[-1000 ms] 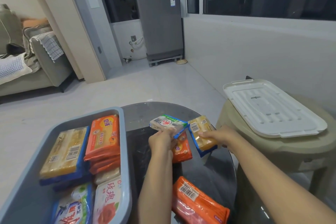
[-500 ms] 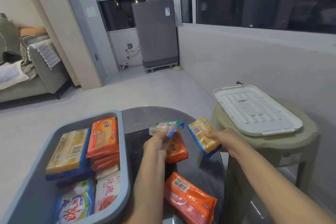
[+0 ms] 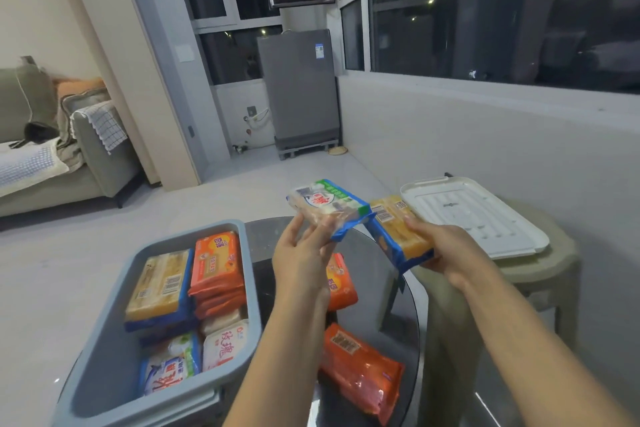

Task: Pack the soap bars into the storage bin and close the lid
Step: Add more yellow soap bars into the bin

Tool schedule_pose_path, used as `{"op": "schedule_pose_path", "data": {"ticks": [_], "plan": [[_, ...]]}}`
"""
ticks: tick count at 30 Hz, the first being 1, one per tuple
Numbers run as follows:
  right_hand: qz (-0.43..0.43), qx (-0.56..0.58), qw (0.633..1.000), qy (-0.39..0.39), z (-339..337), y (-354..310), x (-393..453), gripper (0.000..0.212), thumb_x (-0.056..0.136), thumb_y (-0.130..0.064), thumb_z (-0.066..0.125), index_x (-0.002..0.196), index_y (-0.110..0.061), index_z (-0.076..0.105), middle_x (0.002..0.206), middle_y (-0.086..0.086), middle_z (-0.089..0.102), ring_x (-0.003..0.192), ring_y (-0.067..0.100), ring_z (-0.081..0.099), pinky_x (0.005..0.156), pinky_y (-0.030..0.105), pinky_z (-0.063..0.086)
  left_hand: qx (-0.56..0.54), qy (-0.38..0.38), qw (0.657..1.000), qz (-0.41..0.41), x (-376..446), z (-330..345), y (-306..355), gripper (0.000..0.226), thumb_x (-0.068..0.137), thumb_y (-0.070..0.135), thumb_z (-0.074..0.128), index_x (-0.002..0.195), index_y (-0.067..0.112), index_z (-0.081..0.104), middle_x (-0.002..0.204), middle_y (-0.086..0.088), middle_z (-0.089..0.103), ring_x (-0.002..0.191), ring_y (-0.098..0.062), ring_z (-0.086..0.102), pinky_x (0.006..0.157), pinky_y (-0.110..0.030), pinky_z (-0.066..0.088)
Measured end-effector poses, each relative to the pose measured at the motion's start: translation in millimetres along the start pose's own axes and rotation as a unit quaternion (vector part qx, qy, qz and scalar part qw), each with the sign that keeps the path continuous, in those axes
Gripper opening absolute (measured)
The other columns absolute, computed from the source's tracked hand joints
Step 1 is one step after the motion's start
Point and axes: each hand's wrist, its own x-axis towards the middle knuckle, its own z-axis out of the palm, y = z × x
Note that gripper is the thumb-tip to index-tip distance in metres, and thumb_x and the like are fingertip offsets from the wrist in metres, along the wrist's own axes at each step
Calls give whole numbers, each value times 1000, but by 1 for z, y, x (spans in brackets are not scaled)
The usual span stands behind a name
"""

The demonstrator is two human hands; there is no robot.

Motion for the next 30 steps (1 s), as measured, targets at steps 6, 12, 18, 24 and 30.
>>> {"op": "schedule_pose_path", "data": {"ticks": [6,12,18,24,30], "plan": [[-24,26,998,-55,28,-7,-31,37,78,-31,69,107,-8,65,94,10,72,82,22,67,65,31,48,29,-27,999,18,-32,-23,55,73,62,8,75,131,6,49,99,-11,69,71,-13,74,64,-23,60],[-35,-24,992,-122,72,-4,-51,31,81,-34,66,100,-10,67,81,6,75,74,18,69,67,32,54,82,-4,997,-9,-47,-81,86,54,71,4,72,123,8,56,91,-11,76,78,-19,74,78,-31,56],[-17,-23,985,-171,108,1,-62,35,79,-32,68,102,-6,69,76,7,74,62,16,69,56,28,54,106,8,992,-64,-53,-130,108,58,62,7,73,119,10,61,105,-14,73,79,-23,75,53,-25,58],[-7,-32,984,-176,136,11,-66,35,78,-38,69,99,-10,70,77,4,75,67,16,70,56,27,52,180,33,977,-112,-51,-169,126,64,55,6,74,118,13,62,109,-18,70,105,-34,65,90,-42,54],[7,-44,982,-184,155,14,-66,30,80,-35,66,98,-11,68,67,1,74,57,10,69,47,23,49,206,29,958,-195,-45,-175,128,42,77,-11,64,116,4,60,108,-21,66,94,-36,69,52,-30,60]]}}
